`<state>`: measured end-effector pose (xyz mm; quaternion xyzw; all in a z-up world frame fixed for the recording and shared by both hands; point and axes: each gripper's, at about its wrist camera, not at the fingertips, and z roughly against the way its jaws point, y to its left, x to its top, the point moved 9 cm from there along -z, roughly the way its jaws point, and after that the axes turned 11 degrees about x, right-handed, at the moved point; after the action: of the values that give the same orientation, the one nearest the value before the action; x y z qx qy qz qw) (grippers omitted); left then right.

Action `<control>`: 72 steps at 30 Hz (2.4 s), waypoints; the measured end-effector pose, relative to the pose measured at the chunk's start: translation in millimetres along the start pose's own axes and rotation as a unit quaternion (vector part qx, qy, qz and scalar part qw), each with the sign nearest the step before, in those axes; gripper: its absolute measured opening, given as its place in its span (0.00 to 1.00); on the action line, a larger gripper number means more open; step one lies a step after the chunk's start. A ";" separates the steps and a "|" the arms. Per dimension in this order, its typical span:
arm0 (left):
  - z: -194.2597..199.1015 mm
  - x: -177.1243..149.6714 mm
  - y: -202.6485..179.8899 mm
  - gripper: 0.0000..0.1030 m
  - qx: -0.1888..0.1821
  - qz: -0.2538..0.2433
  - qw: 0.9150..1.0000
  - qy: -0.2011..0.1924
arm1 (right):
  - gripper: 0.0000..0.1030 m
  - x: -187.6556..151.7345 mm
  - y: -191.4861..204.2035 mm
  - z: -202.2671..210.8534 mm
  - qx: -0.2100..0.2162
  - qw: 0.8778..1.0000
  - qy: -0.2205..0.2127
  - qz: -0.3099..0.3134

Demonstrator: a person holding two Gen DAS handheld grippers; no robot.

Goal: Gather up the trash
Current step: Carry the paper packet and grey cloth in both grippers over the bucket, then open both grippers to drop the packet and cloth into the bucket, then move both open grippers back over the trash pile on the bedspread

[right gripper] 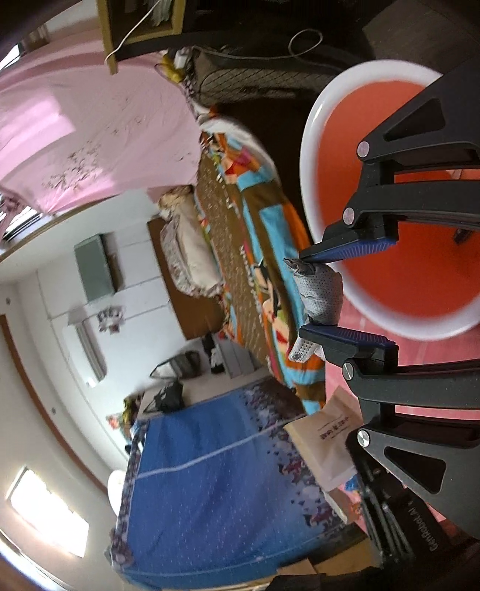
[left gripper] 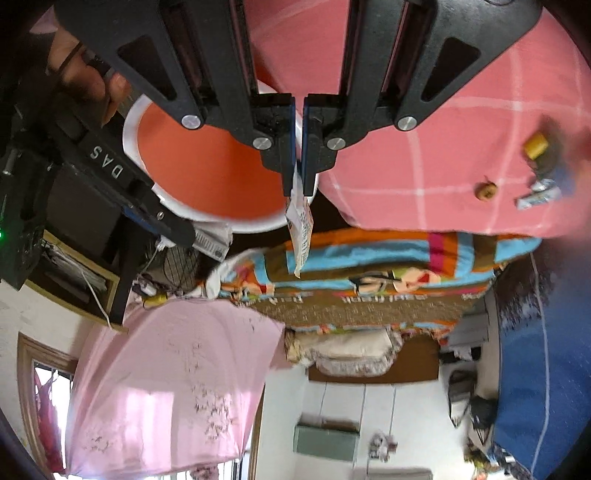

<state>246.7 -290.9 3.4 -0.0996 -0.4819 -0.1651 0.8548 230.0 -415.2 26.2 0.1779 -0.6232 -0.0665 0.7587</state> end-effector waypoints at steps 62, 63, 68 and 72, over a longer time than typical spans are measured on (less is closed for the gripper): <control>98.2 -11.5 220.0 1.00 0.244 0.159 0.946 -0.145 | 1.00 15.1 126.1 -27.4 0.103 0.988 -0.091 0.074; 101.6 -14.1 225.7 1.00 0.251 0.158 0.944 -0.146 | 1.00 14.7 130.4 -27.9 0.108 0.987 -0.094 0.076; 117.5 -24.5 256.9 1.00 0.281 0.157 0.935 -0.150 | 1.00 8.7 161.7 -34.2 0.133 0.981 -0.107 0.093; 124.7 -30.8 281.6 1.00 0.300 0.148 0.930 -0.151 | 1.00 -0.8 185.9 -44.7 0.146 0.977 -0.101 0.117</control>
<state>239.8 16.5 38.2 0.0678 -0.6121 0.1325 0.7767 250.6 -234.1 83.8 0.2050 -0.7162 0.0966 0.6600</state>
